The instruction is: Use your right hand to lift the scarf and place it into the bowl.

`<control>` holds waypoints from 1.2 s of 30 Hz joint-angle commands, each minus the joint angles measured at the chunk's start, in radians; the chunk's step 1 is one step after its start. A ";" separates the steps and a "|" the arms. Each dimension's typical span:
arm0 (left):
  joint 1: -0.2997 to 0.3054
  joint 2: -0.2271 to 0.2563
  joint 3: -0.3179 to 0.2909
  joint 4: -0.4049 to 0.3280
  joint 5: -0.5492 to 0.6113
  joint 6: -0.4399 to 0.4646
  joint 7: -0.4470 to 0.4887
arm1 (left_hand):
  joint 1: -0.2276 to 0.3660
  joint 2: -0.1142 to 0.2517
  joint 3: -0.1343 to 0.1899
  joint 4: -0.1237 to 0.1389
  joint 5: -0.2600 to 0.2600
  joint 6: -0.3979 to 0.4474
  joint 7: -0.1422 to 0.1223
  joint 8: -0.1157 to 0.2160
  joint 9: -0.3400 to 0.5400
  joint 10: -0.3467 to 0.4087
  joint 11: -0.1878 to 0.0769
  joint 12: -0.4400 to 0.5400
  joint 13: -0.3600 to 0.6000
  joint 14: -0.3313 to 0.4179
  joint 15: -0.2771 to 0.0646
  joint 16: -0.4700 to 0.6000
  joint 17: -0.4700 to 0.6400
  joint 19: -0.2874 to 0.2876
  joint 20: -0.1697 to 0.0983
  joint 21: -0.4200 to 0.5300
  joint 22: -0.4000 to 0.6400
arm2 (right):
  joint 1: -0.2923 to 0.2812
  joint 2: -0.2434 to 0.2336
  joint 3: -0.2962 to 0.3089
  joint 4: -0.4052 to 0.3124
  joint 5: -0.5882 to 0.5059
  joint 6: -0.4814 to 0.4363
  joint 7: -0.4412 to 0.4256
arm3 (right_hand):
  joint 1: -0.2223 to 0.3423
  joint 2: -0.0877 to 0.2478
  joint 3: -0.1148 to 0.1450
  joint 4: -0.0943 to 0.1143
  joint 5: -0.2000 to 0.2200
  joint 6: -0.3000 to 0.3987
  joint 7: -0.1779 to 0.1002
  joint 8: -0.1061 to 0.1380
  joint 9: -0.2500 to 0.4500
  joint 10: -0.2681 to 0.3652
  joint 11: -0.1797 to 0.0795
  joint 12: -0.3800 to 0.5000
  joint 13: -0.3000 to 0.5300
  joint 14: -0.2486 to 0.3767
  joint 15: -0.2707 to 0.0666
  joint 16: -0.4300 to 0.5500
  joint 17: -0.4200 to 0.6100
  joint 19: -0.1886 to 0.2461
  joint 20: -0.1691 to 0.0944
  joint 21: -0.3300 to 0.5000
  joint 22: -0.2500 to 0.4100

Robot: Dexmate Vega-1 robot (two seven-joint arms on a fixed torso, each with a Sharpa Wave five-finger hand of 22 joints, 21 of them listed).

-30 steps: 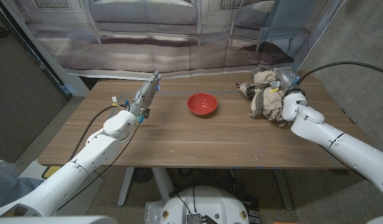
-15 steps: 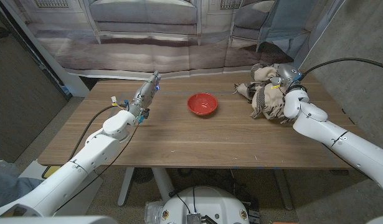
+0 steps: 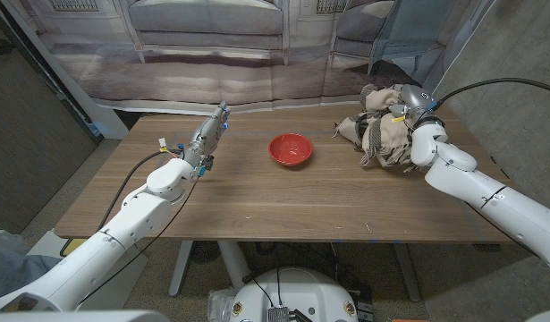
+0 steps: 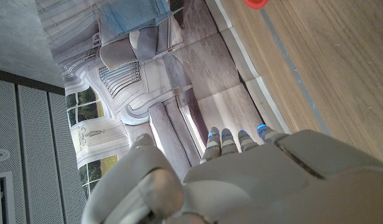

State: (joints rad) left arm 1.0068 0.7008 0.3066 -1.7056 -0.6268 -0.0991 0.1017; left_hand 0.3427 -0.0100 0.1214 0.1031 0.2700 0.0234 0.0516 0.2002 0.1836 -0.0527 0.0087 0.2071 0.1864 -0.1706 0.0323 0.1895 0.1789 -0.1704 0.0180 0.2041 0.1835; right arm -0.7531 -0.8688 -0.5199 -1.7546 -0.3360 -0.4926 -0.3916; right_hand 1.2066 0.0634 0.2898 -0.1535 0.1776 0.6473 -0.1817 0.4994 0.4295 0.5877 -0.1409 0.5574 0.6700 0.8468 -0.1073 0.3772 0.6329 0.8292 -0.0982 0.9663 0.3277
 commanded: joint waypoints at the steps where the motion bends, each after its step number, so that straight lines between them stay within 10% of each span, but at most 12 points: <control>1: -0.005 -0.004 0.001 0.011 -0.005 -0.010 -0.010 | 0.003 0.007 -0.005 0.002 -0.002 0.002 0.004 0.000 0.005 0.003 0.001 -0.001 0.002 -0.007 -0.007 -0.001 0.004 -0.103 0.000 0.001 0.003 | -0.015 -0.007 0.034 -0.008 0.026 0.070 -0.007 | 0.076 0.061 -0.007 0.003 0.005 0.008 -0.001 0.004 0.001 0.005 -0.008 -0.006 0.008 0.009 -0.127 0.000 0.001 -0.008 -0.121 0.017 0.002; 36: -0.013 0.011 -0.005 0.006 -0.003 0.003 -0.012 | 0.004 0.009 -0.009 0.002 -0.002 0.002 0.005 0.000 0.005 0.002 -0.001 -0.002 0.002 -0.007 -0.006 -0.001 0.004 -0.104 0.000 0.001 0.003 | -0.040 -0.015 0.061 -0.067 -0.026 0.238 -0.013 | 0.079 0.063 -0.016 0.009 0.006 0.019 -0.001 0.005 0.003 0.025 -0.005 -0.022 0.031 0.015 -0.127 -0.007 0.008 -0.044 -0.120 0.079 -0.018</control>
State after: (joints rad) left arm 0.9971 0.7077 0.3026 -1.6992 -0.6296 -0.1000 0.0923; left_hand 0.3427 -0.0100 0.1186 0.1061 0.2700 0.0234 0.0516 0.2002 0.1836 -0.0527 0.0087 0.2071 0.1863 -0.1706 0.0323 0.1895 0.1789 -0.1704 0.0180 0.2041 0.1834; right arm -0.7868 -0.8802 -0.4611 -1.7981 -0.3287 -0.2994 -0.4053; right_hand 1.2196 0.0606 0.2755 -0.1431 0.1758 0.6541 -0.1823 0.4961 0.4285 0.5993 -0.1446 0.5342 0.7003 0.8507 -0.1074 0.3667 0.6373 0.7931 -0.0915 1.0363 0.3101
